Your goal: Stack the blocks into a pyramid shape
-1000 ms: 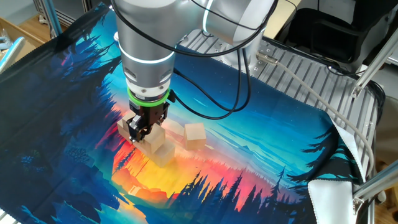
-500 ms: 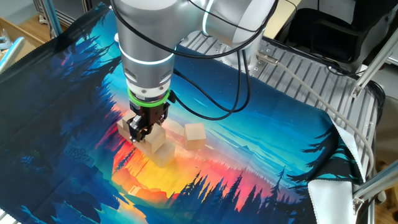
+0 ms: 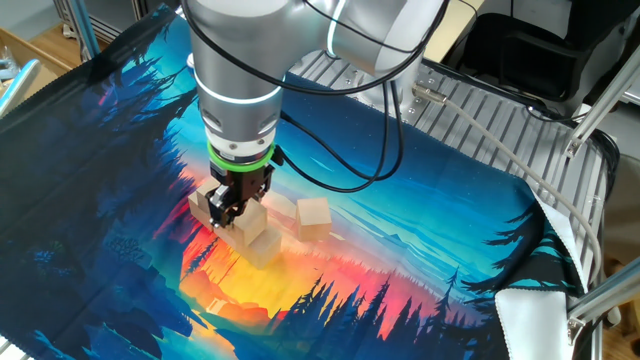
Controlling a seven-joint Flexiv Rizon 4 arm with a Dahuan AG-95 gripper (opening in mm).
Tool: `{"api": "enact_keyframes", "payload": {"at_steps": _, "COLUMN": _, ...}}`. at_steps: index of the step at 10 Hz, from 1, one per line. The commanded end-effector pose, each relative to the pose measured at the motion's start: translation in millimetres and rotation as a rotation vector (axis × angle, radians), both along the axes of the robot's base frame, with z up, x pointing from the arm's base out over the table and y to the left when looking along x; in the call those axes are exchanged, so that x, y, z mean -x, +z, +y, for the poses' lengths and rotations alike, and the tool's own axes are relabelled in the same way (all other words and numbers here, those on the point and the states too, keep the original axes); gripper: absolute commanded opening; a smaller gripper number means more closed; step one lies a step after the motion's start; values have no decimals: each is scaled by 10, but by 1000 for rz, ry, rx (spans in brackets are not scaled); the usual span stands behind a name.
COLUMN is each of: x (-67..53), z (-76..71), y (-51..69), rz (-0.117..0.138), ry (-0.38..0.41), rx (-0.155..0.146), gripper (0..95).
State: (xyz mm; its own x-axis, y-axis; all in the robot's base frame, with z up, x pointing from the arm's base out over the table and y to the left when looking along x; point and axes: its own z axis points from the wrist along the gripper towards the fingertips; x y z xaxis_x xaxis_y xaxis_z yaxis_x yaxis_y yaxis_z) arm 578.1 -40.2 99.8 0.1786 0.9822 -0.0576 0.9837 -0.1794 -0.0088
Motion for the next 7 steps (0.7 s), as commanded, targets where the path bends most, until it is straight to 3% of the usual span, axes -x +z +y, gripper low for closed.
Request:
{"api": "enact_keyframes", "payload": {"at_steps": 1, "x": 8, "z": 4, "y": 3, "rz": 0, "ry": -3, "rx": -1, "gripper": 0}}
{"api": "enact_keyframes", "payload": {"at_steps": 7, "x": 40, "z": -4, "y": -25, "rz": -1, "ry": -2, "rx": 1, "gripper": 0}}
